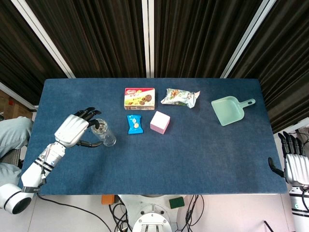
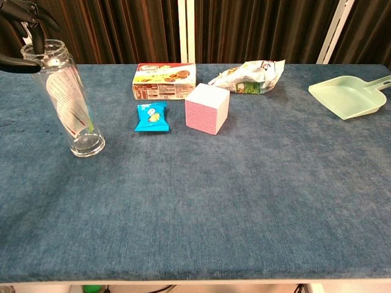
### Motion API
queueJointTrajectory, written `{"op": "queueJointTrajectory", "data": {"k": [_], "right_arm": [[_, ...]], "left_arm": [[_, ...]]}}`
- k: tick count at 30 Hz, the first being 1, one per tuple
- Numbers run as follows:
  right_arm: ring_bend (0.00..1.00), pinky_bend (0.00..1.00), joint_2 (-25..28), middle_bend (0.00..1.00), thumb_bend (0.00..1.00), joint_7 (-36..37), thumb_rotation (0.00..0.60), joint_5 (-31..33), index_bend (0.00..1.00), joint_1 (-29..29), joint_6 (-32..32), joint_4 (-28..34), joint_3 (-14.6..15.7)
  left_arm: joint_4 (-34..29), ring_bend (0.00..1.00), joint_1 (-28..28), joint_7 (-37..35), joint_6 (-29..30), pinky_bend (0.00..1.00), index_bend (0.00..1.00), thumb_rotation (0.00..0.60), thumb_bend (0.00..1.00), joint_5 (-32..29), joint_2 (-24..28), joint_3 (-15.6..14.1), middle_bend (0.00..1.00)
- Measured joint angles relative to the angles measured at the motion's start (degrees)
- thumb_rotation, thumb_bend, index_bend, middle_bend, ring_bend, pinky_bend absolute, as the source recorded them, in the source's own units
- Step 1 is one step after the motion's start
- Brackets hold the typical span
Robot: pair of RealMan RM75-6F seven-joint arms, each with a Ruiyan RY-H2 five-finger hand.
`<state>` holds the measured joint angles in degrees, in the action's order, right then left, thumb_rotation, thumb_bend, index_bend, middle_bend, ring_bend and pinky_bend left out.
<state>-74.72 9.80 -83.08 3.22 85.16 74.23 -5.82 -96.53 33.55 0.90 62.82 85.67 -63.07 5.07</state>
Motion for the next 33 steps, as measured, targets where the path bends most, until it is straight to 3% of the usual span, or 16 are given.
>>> {"op": "queueJointTrajectory", "data": {"k": [21,33], "right_arm": [[0.00,0.00,0.14,0.00,0.36,-0.35,0.600,0.10,0.00,0.23,-0.51,0.22,0.05],[0.00,0.00,0.18,0.00,0.36,-0.50,0.600,0.00,0.00,0.26,-0.44,0.36,0.08]], "left_arm": [[0.77,0.10,0.94,-0.36,-1.25,0.27,0.48,0.273,0.12,0.19,-1.10,-0.05,0.17],[1.12,0.10,1.28,-0.18,-2.48,0.27,0.55,0.281,0.12,-0.27,-1.39,-0.43,0.17]]}}
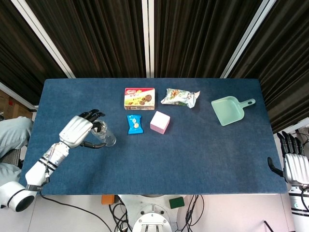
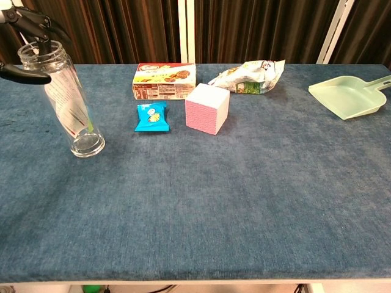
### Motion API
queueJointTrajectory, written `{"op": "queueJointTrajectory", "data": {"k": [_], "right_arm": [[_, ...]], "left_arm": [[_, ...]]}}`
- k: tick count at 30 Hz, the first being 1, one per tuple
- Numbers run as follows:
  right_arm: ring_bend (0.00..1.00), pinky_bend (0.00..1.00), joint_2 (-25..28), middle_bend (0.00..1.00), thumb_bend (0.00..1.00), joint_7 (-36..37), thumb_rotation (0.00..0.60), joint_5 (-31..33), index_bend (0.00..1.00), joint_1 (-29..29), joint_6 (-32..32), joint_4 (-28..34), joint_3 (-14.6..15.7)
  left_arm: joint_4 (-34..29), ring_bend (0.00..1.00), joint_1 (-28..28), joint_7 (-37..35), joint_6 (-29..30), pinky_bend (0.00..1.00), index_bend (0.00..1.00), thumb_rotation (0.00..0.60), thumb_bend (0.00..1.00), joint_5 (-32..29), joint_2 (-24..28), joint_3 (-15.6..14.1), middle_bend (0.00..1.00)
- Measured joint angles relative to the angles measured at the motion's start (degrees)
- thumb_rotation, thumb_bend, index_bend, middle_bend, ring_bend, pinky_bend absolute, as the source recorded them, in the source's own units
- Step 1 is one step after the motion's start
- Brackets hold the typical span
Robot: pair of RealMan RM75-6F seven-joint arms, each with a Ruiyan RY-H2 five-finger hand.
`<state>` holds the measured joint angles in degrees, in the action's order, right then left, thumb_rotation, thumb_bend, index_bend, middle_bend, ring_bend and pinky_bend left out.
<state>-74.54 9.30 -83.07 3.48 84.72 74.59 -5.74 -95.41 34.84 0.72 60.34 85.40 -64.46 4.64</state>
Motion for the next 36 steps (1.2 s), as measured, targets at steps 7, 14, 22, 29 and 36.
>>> {"op": "queueJointTrajectory", "data": {"k": [7,14,22,29,36], "right_arm": [[0.00,0.00,0.07,0.00,0.36,-0.18,0.600,0.16,0.00,0.01,-0.17,0.20,0.00],[0.00,0.00,0.11,0.00,0.36,-0.33,0.600,0.37,0.00,0.05,-0.60,0.26,0.10],[0.00,0.00,0.20,0.00,0.36,-0.39,0.600,0.46,0.00,0.02,-0.64,0.34,0.10],[0.00,0.00,0.15,0.00,0.36,-0.31,0.600,0.54,0.00,0.05,-0.86,0.29,0.13],[0.00,0.00,0.14,0.00,0.36,-0.29,0.600,0.54,0.00,0.07,-0.85,0.28,0.10]], "left_arm": [[0.53,0.10,0.04,0.15,-0.09,0.27,0.55,0.278,0.12,-0.17,-0.36,-0.09,0.17],[1.16,0.10,-0.05,0.86,-0.03,0.27,0.55,0.277,0.12,-0.16,-0.83,-0.33,0.17],[1.48,0.10,-0.08,1.39,0.21,0.27,0.55,0.275,0.12,-0.13,-1.21,-0.35,0.17],[1.37,0.10,-0.12,1.67,0.43,0.27,0.55,0.276,0.12,-0.10,-1.21,-0.34,0.17],[0.29,0.10,-0.42,2.00,1.61,0.27,0.54,0.276,0.12,0.25,-0.28,0.01,0.17]]}}
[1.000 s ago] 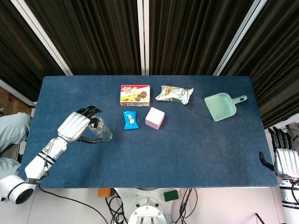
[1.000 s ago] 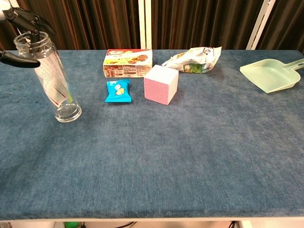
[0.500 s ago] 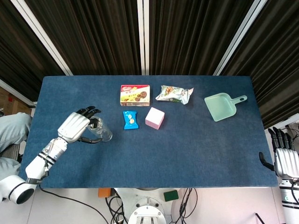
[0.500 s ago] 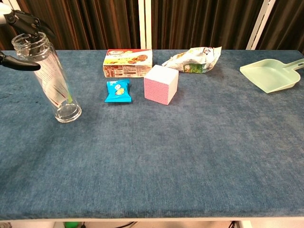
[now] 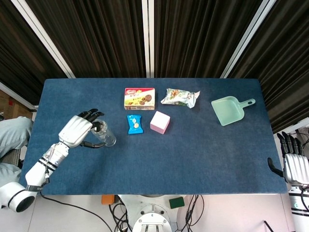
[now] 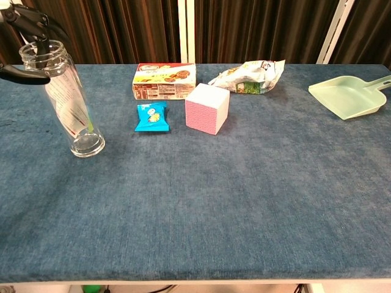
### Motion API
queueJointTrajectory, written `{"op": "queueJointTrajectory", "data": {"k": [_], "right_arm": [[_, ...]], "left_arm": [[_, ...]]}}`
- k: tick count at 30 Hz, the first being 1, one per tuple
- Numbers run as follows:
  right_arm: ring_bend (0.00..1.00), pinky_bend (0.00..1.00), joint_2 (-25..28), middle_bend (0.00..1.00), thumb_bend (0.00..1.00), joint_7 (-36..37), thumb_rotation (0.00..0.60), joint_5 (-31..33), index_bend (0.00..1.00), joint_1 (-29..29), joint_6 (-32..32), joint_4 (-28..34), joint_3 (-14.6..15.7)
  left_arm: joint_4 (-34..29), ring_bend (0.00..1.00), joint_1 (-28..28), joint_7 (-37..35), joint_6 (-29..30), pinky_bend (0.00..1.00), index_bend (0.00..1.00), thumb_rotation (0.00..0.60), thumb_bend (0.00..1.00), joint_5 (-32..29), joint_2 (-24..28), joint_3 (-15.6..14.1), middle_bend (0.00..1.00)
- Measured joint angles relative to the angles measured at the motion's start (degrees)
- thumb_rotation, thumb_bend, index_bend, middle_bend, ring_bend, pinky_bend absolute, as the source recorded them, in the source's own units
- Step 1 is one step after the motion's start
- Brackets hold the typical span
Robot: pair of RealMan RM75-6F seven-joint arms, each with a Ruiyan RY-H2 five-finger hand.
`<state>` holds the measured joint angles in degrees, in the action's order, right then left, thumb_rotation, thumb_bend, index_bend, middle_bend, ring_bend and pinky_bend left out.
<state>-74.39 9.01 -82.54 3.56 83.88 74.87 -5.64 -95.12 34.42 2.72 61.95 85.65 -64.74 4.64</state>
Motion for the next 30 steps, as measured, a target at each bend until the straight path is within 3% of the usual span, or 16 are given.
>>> {"op": "queueJointTrajectory", "data": {"k": [9,17,22,28,30], "right_arm": [[0.00,0.00,0.10,0.00,0.36,0.10,0.600,-0.03,0.00,-0.04,0.03,0.10,0.05],[0.00,0.00,0.17,0.00,0.36,0.78,0.600,-0.07,0.00,-0.22,0.39,0.00,-0.02],[0.00,0.00,0.06,0.00,0.35,1.38,0.600,-0.09,0.00,-0.46,0.49,-0.79,0.12],[0.00,0.00,0.53,0.00,0.33,1.54,0.600,-0.16,0.00,-1.26,0.60,-2.24,0.82],[0.00,0.00,0.55,0.00,0.33,1.65,0.600,0.32,0.00,-1.63,0.65,-2.53,0.86]], "left_arm": [[-1.82,0.12,-0.92,-0.50,3.54,0.27,0.53,0.281,0.12,0.85,1.50,0.97,0.18],[-3.87,0.15,-5.75,-4.24,18.51,0.28,0.45,0.331,0.12,5.02,2.93,2.88,0.23],[-3.39,0.15,-13.32,-4.55,26.53,0.28,0.36,0.332,0.12,6.17,2.57,0.94,0.23],[3.58,0.13,-22.62,-5.05,31.25,0.27,0.14,0.268,0.12,4.33,-2.26,-3.80,0.18],[6.38,0.07,-24.84,-5.63,31.84,0.22,0.09,0.153,0.10,3.51,-4.04,-5.20,0.12]]}}
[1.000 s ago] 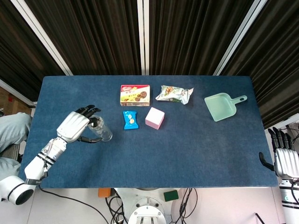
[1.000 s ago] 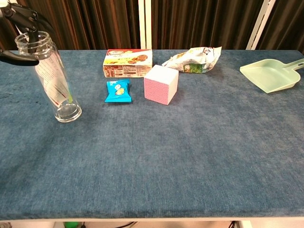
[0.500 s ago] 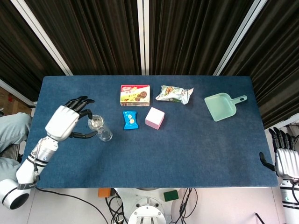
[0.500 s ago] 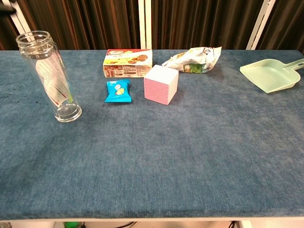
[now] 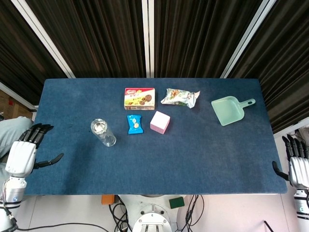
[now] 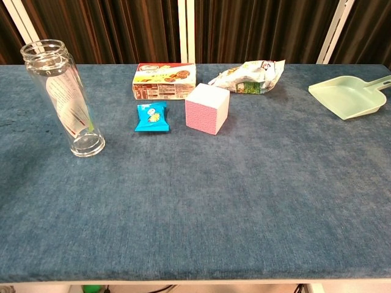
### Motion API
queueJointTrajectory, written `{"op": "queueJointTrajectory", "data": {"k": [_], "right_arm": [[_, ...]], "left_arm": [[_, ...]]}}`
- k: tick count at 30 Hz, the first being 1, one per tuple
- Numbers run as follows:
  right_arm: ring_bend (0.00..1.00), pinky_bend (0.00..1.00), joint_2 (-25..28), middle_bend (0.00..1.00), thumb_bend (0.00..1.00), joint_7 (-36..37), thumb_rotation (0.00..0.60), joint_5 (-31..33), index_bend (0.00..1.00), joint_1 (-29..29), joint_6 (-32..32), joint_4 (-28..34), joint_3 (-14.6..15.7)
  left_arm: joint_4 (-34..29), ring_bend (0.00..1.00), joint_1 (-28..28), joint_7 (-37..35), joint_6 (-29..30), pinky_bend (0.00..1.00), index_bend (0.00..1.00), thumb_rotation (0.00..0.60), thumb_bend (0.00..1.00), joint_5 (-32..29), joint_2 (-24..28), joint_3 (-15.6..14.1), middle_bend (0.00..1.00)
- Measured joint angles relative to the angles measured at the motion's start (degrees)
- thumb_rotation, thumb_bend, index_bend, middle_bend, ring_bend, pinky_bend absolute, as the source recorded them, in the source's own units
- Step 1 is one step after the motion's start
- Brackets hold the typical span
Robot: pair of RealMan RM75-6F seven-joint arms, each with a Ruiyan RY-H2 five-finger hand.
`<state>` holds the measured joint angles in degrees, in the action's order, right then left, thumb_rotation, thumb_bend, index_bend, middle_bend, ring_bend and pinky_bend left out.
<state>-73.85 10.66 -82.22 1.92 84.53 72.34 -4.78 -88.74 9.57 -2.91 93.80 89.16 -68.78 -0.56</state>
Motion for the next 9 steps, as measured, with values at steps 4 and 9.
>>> {"op": "queueJointTrajectory", "data": {"k": [4,9], "right_arm": [[0.00,0.00,0.20,0.00,0.33,0.49,0.600,0.83,0.00,-0.69,-0.55,-0.12,0.30],[0.00,0.00,-0.25,0.00,0.33,0.69,0.600,0.31,0.00,-0.84,-0.36,-0.37,0.52]], "left_arm": [[3.97,0.00,-3.12,0.90,-1.71,0.11,0.02,0.000,0.06,-3.32,-2.03,-3.14,0.01],[4.51,0.00,-4.46,3.82,-5.66,0.08,0.01,0.000,0.06,-5.11,-2.32,-4.52,0.00]]}}
